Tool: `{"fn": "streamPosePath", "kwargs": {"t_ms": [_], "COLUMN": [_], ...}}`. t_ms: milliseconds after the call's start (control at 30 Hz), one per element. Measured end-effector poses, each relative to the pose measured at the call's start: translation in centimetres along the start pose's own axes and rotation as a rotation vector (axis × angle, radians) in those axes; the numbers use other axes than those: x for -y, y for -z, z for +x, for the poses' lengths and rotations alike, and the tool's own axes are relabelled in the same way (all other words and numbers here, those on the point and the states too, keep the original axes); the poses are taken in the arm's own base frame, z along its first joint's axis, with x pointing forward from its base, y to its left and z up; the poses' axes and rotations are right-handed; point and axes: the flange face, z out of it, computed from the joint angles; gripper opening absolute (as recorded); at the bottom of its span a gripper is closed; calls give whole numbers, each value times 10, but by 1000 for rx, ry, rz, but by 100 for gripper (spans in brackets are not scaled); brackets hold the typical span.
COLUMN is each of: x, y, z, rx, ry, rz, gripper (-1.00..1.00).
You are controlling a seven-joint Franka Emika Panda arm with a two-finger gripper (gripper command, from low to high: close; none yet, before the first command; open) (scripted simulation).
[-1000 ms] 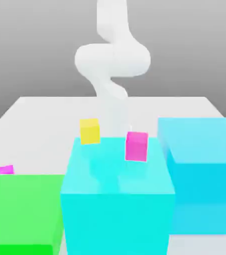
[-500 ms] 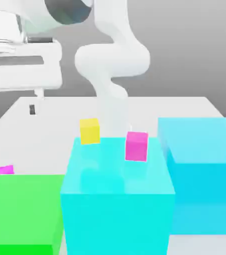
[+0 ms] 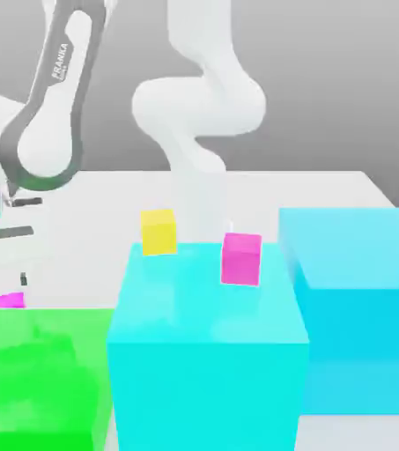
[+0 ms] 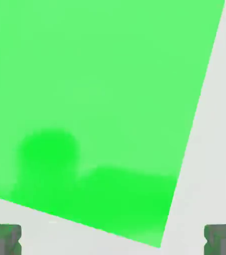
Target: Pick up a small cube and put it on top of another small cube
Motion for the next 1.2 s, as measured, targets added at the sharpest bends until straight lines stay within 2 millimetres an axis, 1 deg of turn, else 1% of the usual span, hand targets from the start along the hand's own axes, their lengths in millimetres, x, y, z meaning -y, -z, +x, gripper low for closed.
{"fn": "streamPosePath", "kwargs": {"t_ms": [33, 100, 200, 367, 400, 567, 600, 667, 833, 967, 1000, 1033, 1200], "x": [-10, -20, -25, -26, -25, -25, -25, -26, -26, -24, -31, -32, -22], "y": [-7, -19, -35, -70, -77, -78, -82, -75, -42, -20, -16, -12, 12], "z": [-11, -20, -22, -25, -27, -27, -27, -26, -23, -25, -31, -34, -42], "rx": [20, 36, 39, 42, 43, 44, 45, 43, 40, 44, 40, 34, 3], "ry": [9, 18, 24, 23, 22, 22, 21, 23, 25, 18, -28, -73, -315], "rz": [-16, -33, -44, -41, -38, -35, -34, -37, -43, -36, -23, 7, 246], "gripper": [0, 0, 0, 0, -100, -100, -100, -100, -100, -100, -100, -100, -100]}}
